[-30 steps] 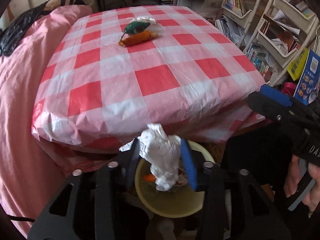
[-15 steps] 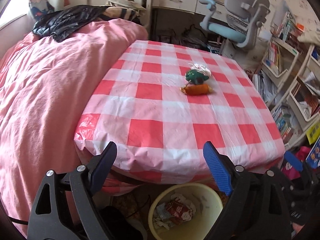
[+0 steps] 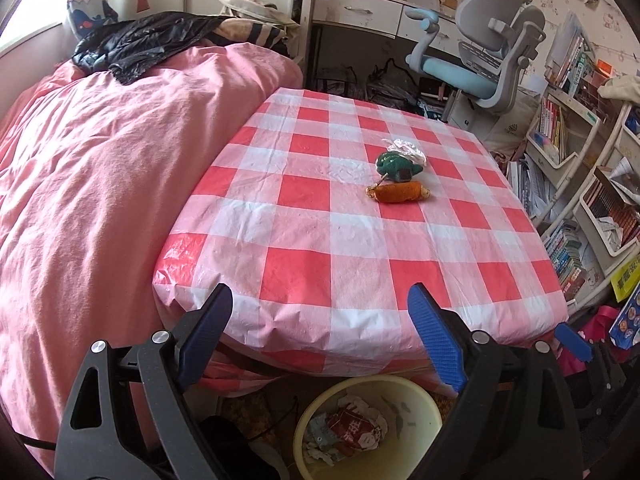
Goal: Collect trash
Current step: 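Move both tools back over the table toward the plush and candy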
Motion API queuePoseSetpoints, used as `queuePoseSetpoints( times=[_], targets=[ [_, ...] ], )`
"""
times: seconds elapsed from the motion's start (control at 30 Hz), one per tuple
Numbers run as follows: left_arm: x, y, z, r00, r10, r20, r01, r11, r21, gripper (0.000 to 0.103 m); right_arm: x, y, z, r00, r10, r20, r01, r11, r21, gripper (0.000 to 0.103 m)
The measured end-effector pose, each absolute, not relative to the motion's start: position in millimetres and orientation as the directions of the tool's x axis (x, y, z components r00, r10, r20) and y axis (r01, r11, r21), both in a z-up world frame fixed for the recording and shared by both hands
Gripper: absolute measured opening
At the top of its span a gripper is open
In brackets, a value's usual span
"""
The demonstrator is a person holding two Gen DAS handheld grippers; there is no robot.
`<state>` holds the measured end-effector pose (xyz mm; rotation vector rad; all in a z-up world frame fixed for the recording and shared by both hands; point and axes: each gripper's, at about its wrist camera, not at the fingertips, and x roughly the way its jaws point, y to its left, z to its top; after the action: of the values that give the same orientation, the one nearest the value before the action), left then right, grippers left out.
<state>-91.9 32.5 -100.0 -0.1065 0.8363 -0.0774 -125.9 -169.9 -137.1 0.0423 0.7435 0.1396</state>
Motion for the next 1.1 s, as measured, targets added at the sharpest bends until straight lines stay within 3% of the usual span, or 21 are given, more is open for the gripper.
queuePoseSetpoints(
  times=[0.87,1.1],
  targets=[
    [-91,39,-96,0.691,-0.113,-0.714,0.003,0.988,-0.153,0.087,-125,-154,-134,0.724,0.157,-0.671,-0.164,0.985,0.054,0.093],
    [-83,30,-83,0.722,-0.124,-0.681,0.047,0.990,-0.130,0.088,-93,-168,-87,0.795,0.166,-0.584,-0.156,0.985,0.068,0.094]
  ],
)
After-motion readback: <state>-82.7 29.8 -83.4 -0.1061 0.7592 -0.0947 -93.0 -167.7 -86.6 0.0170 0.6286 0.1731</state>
